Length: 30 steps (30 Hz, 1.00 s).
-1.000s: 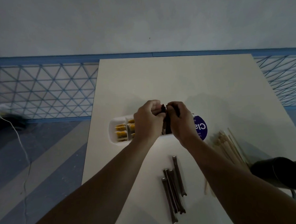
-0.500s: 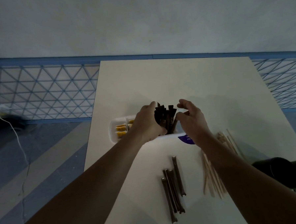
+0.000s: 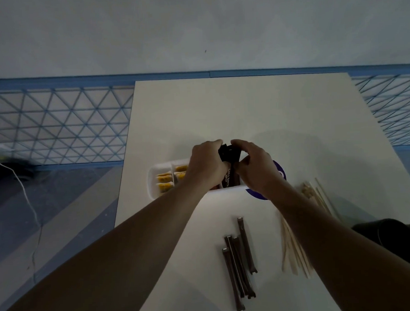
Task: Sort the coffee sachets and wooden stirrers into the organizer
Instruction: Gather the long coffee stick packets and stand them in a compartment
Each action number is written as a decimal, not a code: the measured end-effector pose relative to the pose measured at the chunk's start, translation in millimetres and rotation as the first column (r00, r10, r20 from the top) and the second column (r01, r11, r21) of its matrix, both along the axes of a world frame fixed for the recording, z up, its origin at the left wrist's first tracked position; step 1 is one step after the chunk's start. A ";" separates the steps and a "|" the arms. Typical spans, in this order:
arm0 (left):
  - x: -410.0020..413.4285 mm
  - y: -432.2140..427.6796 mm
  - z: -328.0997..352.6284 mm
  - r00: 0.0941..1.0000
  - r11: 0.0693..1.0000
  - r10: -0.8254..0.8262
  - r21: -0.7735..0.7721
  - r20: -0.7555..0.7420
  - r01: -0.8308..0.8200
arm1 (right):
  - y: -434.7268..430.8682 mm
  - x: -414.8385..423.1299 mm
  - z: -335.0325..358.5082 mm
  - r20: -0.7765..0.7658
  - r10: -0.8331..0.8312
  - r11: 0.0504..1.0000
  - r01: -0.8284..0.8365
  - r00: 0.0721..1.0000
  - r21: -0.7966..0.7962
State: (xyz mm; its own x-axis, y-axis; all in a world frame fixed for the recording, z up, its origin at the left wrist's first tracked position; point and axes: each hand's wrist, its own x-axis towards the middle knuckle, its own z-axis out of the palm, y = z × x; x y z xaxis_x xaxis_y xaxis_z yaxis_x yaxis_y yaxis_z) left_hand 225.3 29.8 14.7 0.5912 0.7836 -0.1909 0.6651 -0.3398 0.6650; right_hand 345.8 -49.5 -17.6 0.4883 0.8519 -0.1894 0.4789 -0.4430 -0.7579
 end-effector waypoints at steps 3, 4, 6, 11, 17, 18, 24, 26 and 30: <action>0.8 1.3 2.0 1.000 0.999 0.006 -0.044 0.025 -0.005 | 2.1 -1.0 2.1 0.000 -0.020 0.999 0.020 1.000 0.040; 1.4 1.8 3.4 1.000 0.999 0.007 -0.048 0.027 -0.005 | 2.8 -1.0 1.8 -0.005 -0.024 0.998 0.024 1.000 0.050; 2.8 2.5 5.1 1.000 0.999 0.019 -0.038 0.025 -0.018 | 4.1 -0.6 1.5 0.001 -0.034 0.998 0.034 0.999 0.050; 3.0 -0.1 5.1 0.999 0.999 0.045 -0.013 0.014 -0.045 | 0.8 -1.8 3.6 -0.015 -0.052 0.998 0.053 0.999 0.027; -6.9 -6.6 12.6 0.995 0.998 0.069 -0.008 0.068 -0.069 | -11.7 1.3 12.4 0.011 -0.103 0.994 0.102 0.995 0.025; -8.9 -7.4 13.0 0.993 0.996 0.083 -0.001 0.084 -0.084 | -14.9 1.2 14.4 0.019 -0.113 0.993 0.113 0.993 0.031; -27.8 -25.7 14.1 0.966 0.986 0.149 0.044 0.213 -0.162 | -43.4 -8.6 27.7 0.036 -0.169 0.985 0.168 0.985 0.045; -35.9 -37.0 12.1 0.958 0.987 0.138 0.041 0.251 -0.153 | -55.9 -15.8 27.4 0.070 -0.153 0.988 0.152 0.986 0.029; -49.3 -59.9 -1.2 0.969 0.995 0.100 -0.013 0.226 -0.100 | -78.1 -28.7 14.4 0.095 -0.103 0.993 0.109 0.990 -0.054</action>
